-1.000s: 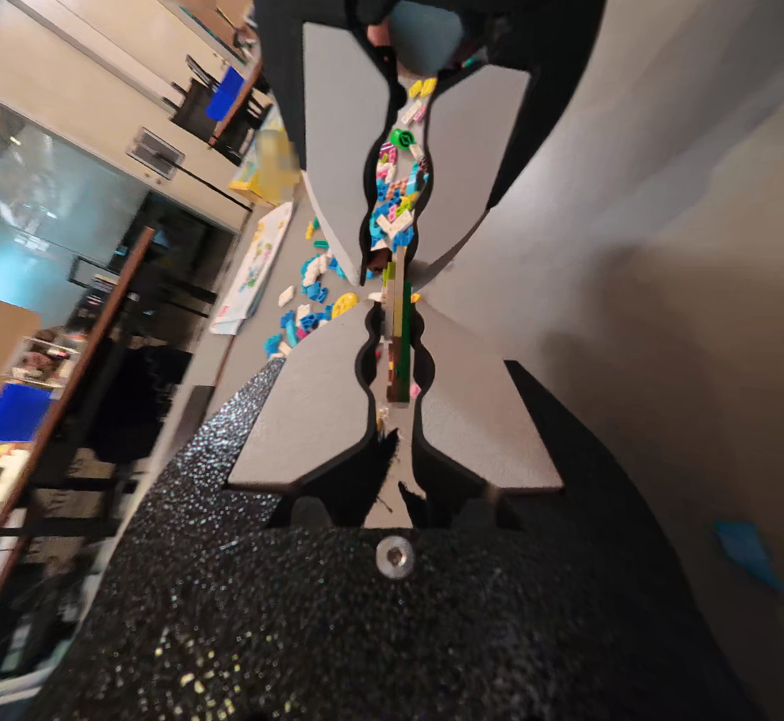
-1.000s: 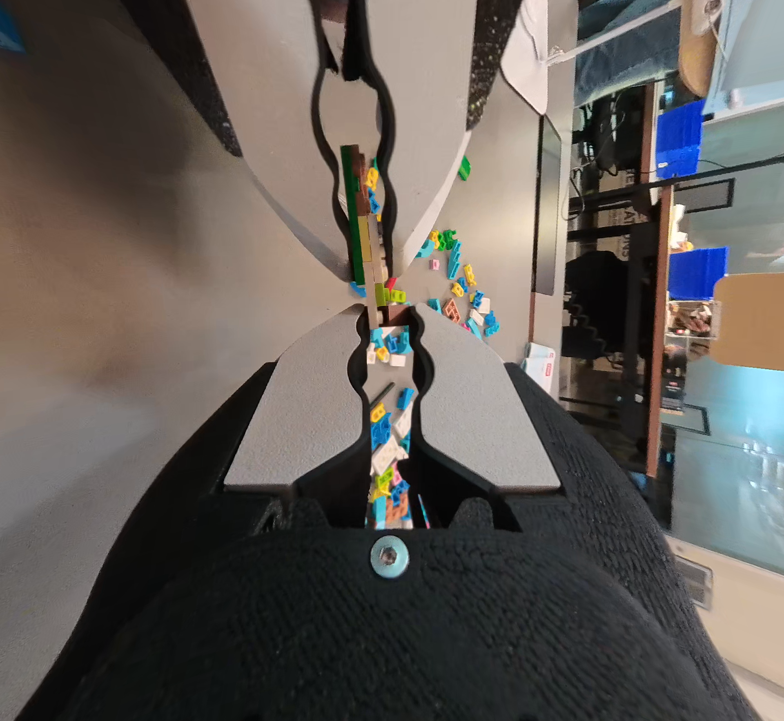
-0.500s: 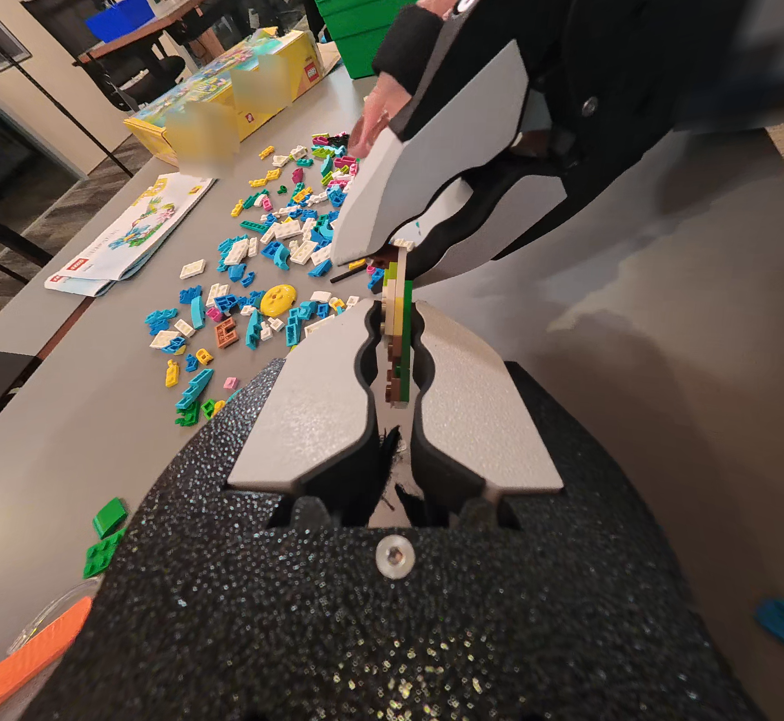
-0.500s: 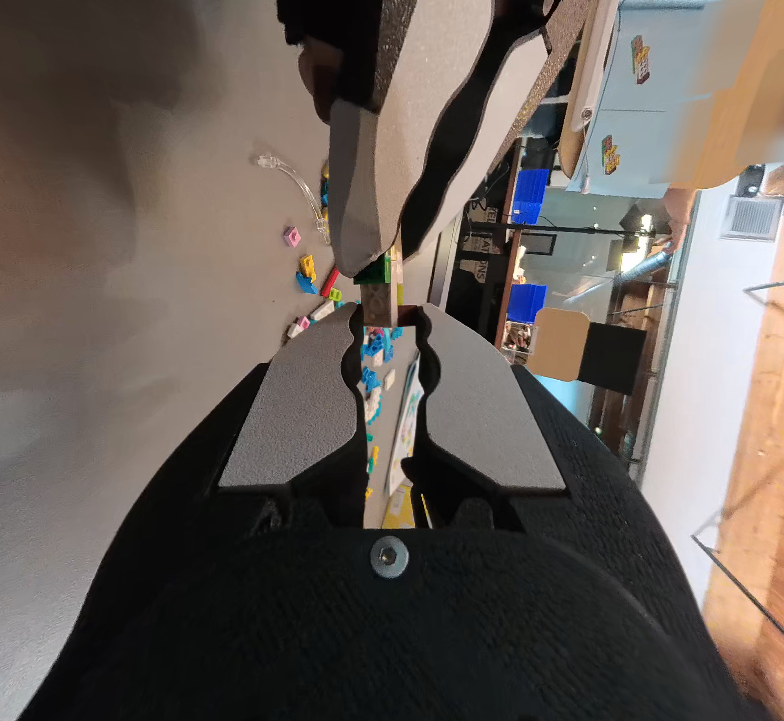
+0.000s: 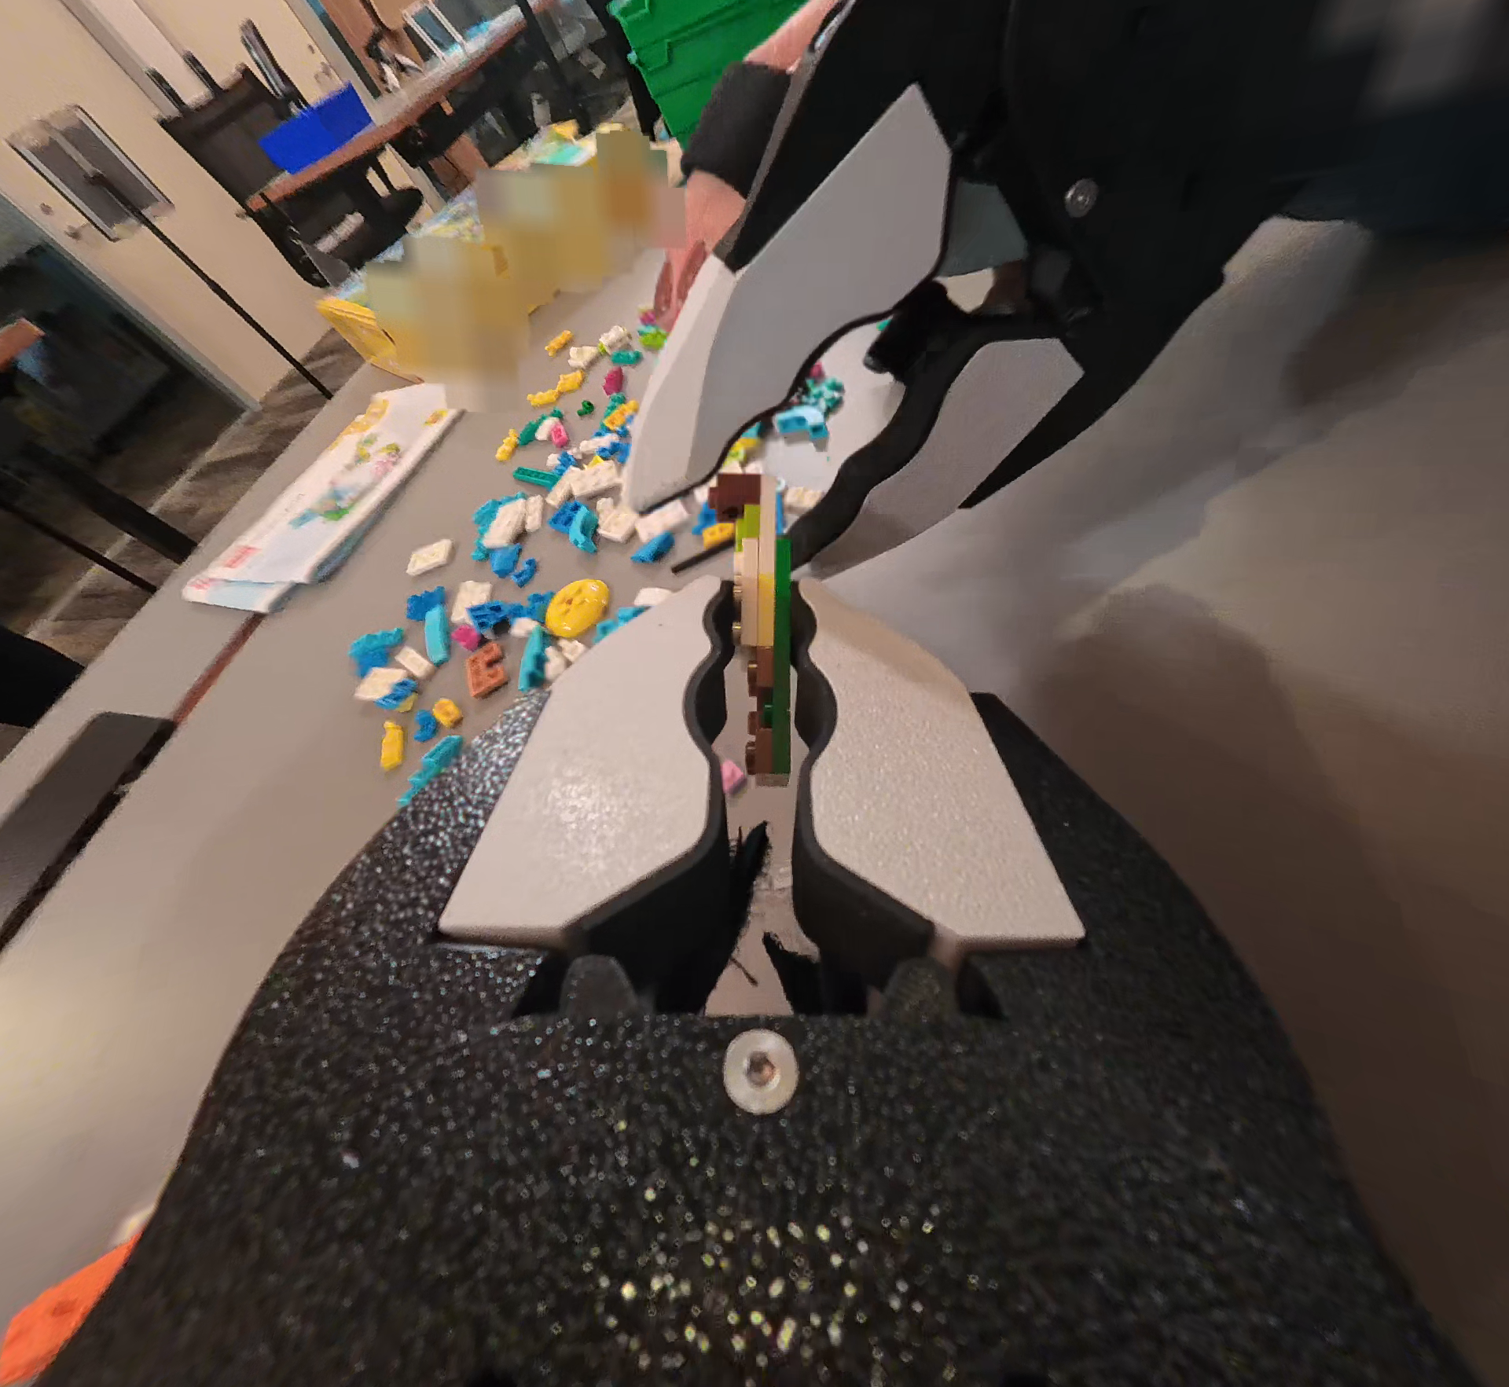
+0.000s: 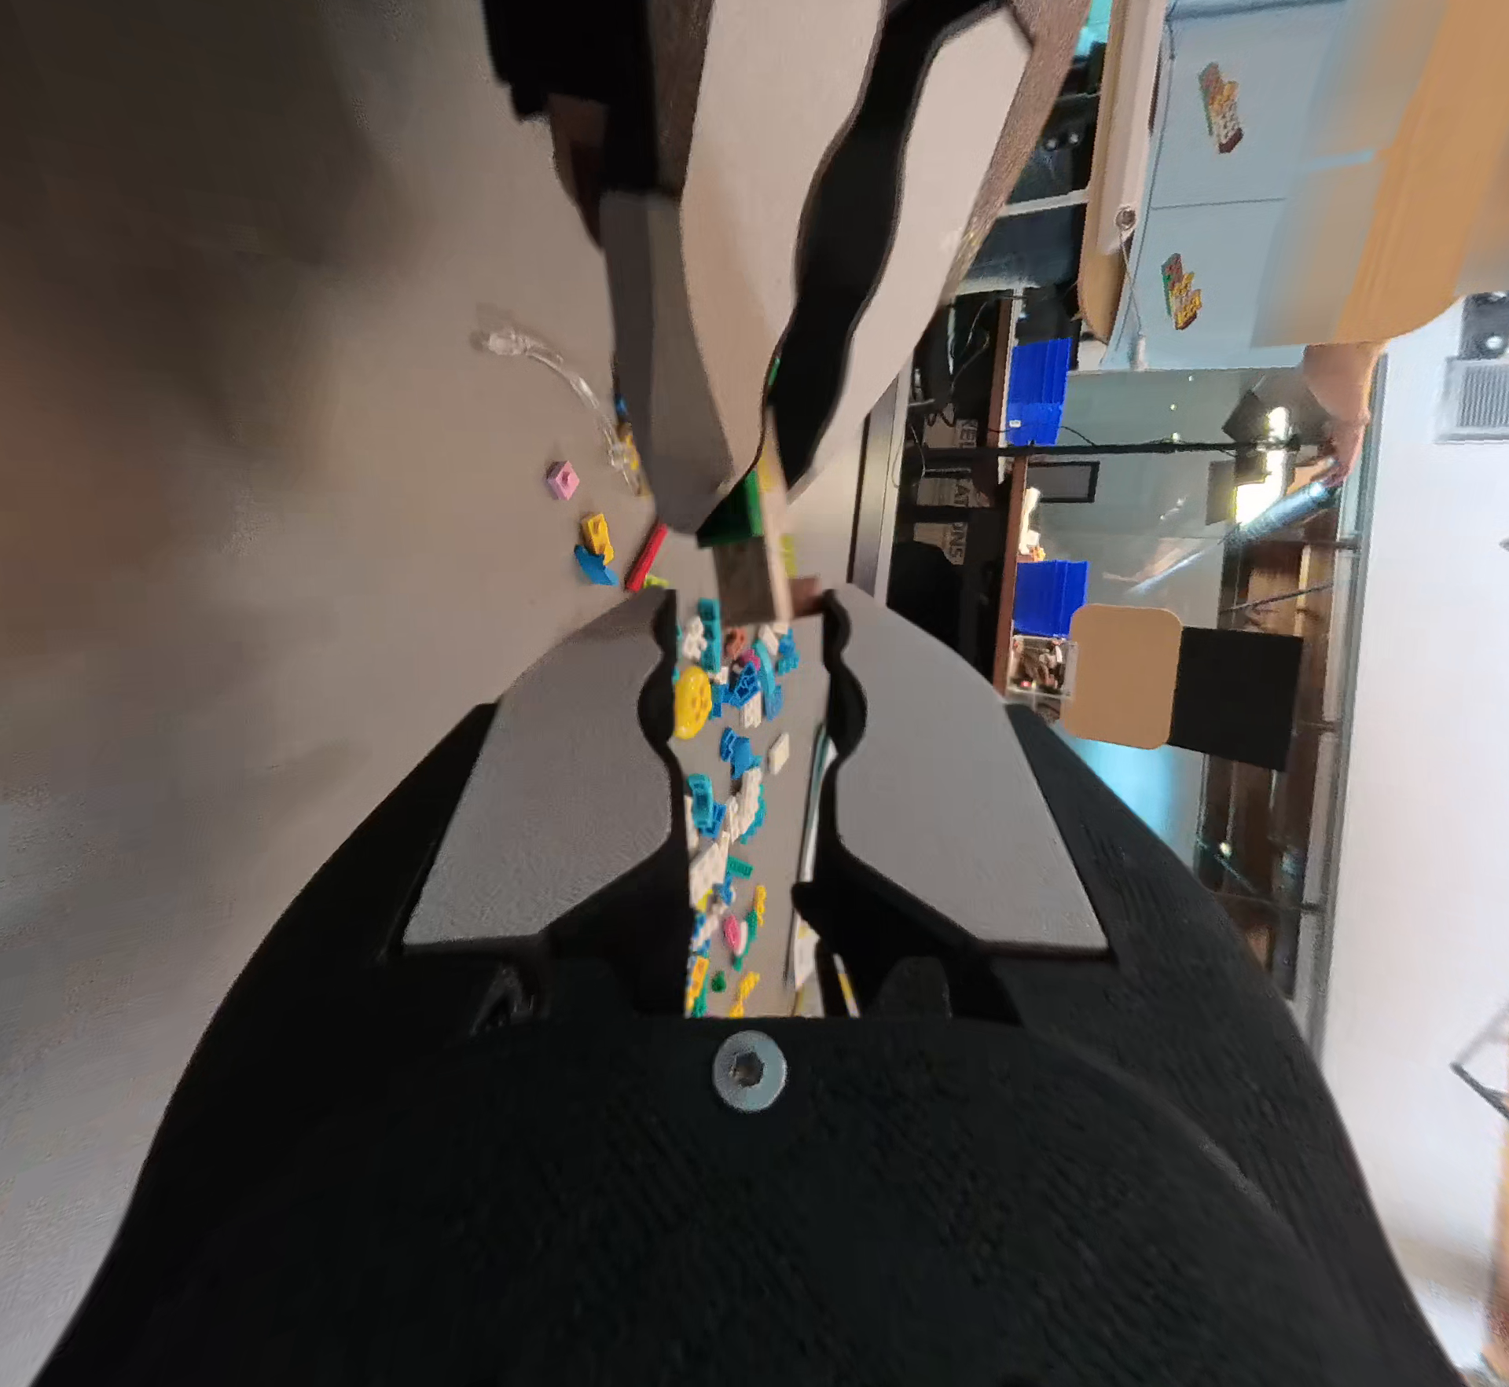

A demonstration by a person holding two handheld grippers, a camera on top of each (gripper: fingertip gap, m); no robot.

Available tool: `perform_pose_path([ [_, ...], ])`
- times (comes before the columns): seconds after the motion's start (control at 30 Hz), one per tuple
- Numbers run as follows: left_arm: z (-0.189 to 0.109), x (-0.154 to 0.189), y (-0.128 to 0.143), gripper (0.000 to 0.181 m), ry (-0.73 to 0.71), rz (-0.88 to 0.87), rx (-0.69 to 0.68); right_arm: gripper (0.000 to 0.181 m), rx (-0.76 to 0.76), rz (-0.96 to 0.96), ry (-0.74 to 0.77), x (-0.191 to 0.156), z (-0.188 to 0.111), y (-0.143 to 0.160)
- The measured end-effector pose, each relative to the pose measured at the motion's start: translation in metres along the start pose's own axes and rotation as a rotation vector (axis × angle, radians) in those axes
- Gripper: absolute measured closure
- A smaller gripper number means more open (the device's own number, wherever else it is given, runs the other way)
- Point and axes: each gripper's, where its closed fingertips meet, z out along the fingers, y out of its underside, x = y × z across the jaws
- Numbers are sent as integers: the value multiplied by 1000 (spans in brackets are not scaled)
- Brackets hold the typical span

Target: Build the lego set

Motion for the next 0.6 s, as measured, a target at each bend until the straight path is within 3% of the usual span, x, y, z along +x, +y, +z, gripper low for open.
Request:
perform_pose_path([
  [0.1, -16, -9, -19, 170, -122, 99, 40, 138, -14, 93, -65, -1, -5, 24],
  [0.2, -39, 5, -38, 169, -235, 260, 43, 142, 99, 369, -188, 1, -12, 29],
  [0.3, -62, 23, -24, 169, -383, 523, -65, 149, 280, 621, -373, 9, -10, 3],
  [0.4, -78, 38, 0, 169, -472, 729, -177, 156, 379, 720, -573, 17, 12, -29],
  [0.6, -97, 30, 24, 170, -547, 665, -249, 159, 441, 639, -919, 10, 75, -95],
])
